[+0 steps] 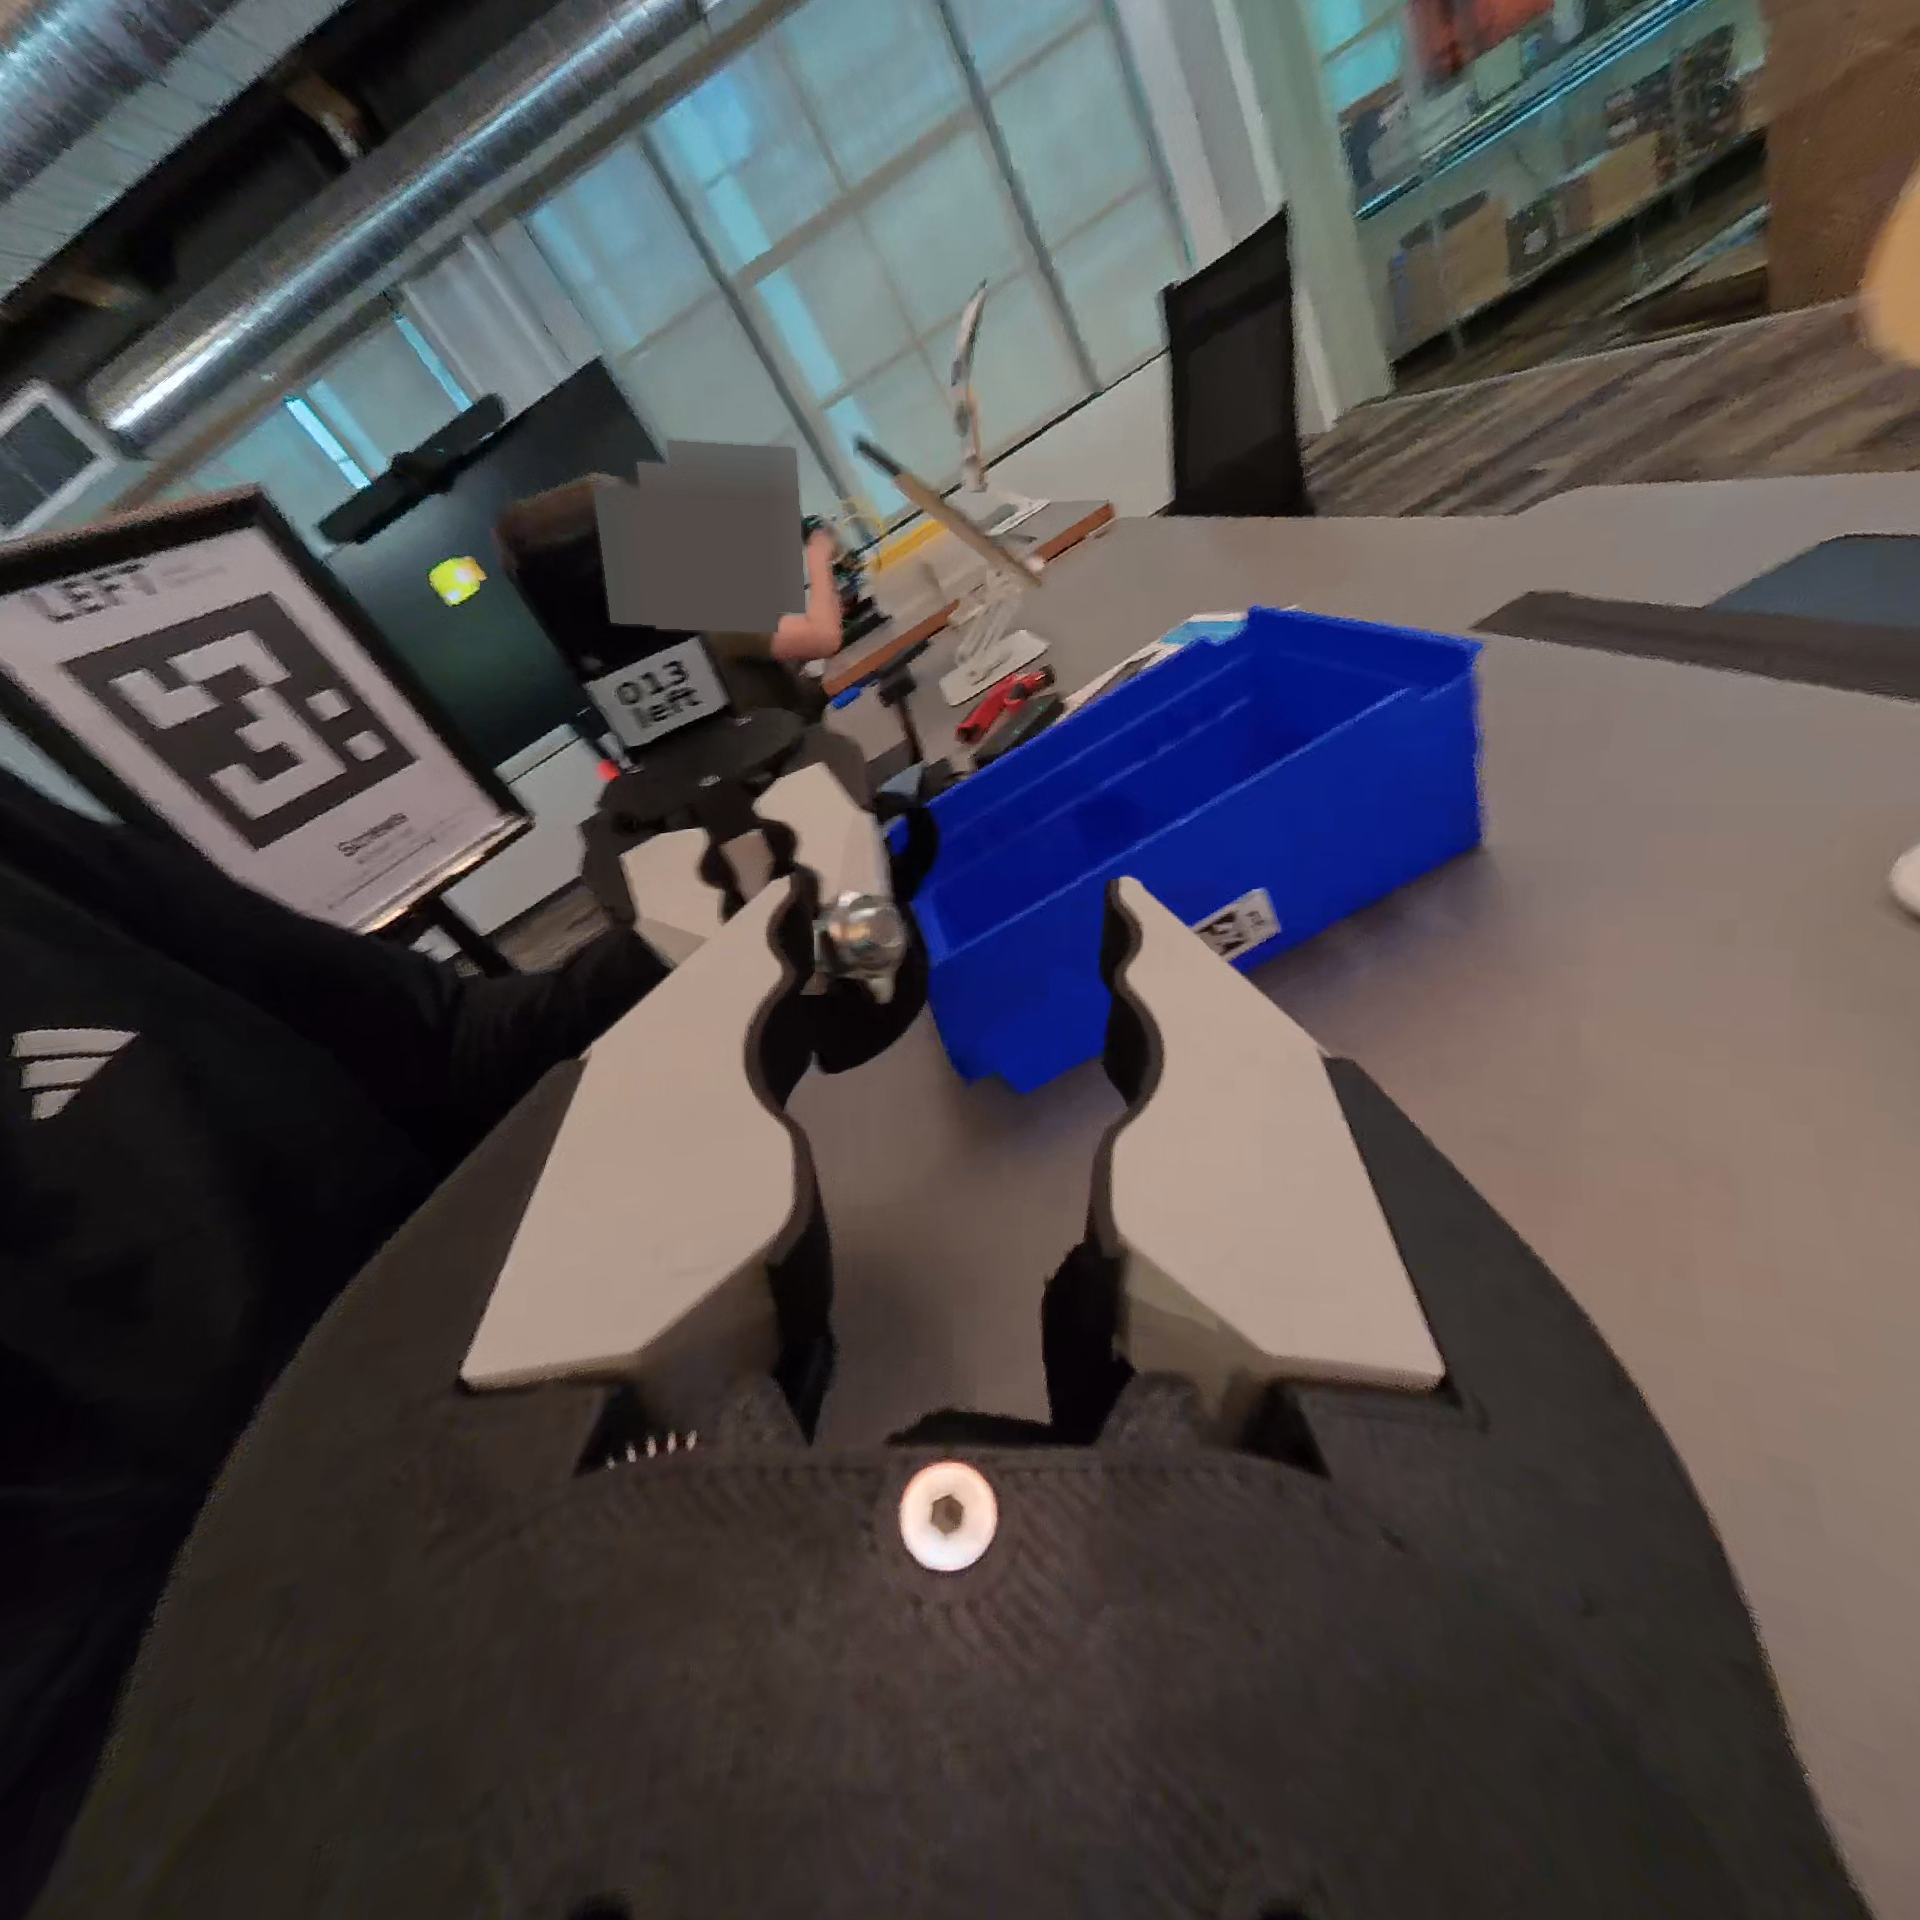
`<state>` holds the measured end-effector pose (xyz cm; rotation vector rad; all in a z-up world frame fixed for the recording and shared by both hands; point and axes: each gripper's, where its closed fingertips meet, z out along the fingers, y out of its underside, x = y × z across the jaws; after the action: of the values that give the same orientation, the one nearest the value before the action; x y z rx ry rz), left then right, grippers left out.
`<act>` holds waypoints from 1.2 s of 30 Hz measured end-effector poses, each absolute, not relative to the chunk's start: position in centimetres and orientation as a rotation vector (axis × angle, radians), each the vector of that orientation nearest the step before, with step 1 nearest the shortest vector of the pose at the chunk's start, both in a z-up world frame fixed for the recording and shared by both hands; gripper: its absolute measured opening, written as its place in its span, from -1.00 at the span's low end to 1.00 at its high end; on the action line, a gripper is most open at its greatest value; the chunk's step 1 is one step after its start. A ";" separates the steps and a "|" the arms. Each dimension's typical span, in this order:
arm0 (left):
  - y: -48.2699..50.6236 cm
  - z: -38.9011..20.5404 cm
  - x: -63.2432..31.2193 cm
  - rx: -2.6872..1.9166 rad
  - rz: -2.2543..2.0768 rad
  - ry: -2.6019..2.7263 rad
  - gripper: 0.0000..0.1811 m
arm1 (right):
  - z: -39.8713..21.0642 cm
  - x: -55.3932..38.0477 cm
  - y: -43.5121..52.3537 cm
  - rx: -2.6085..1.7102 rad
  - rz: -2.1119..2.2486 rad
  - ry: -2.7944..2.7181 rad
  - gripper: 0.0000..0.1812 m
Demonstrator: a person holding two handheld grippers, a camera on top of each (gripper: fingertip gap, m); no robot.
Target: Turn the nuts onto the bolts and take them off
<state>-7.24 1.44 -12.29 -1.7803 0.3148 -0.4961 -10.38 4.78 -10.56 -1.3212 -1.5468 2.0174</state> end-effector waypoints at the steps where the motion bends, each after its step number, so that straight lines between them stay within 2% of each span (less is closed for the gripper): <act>1: 1.5 -12.4 -7.3 -1.779 -0.487 0.312 -0.83 | -10.4 -10.3 3.9 -1.307 2.047 -1.582 -0.43; 5: 1.6 -12.2 -7.4 -1.760 -0.464 0.305 -0.83 | -10.5 -10.2 1.5 -1.298 2.138 -1.655 -0.47; 7: 1.5 -12.1 -7.4 -1.759 -0.456 0.317 -0.83 | -10.4 -9.9 0.9 -1.288 2.206 -1.660 -0.71; 9: 1.5 -11.8 -7.3 -1.744 -0.453 0.322 -0.83 | -10.2 -9.9 1.0 -1.292 2.230 -1.634 -0.81; 22: 2.0 -13.0 -6.9 -1.809 -0.545 0.280 -0.79 | -10.4 -10.0 1.3 -1.189 1.716 -1.798 -0.81; 29: 2.3 -13.3 -6.9 -1.817 -0.600 0.228 -0.68 | -10.5 -10.1 1.3 -1.129 1.572 -1.813 -0.81; 36: 2.2 -13.3 -6.8 -1.798 -0.634 0.211 -0.81 | -10.9 -10.3 0.9 -1.107 1.452 -1.846 -0.82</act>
<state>-6.83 2.24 -13.25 -1.7981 0.2107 -0.6342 -10.33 0.88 -10.89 -1.1072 -1.8461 1.4518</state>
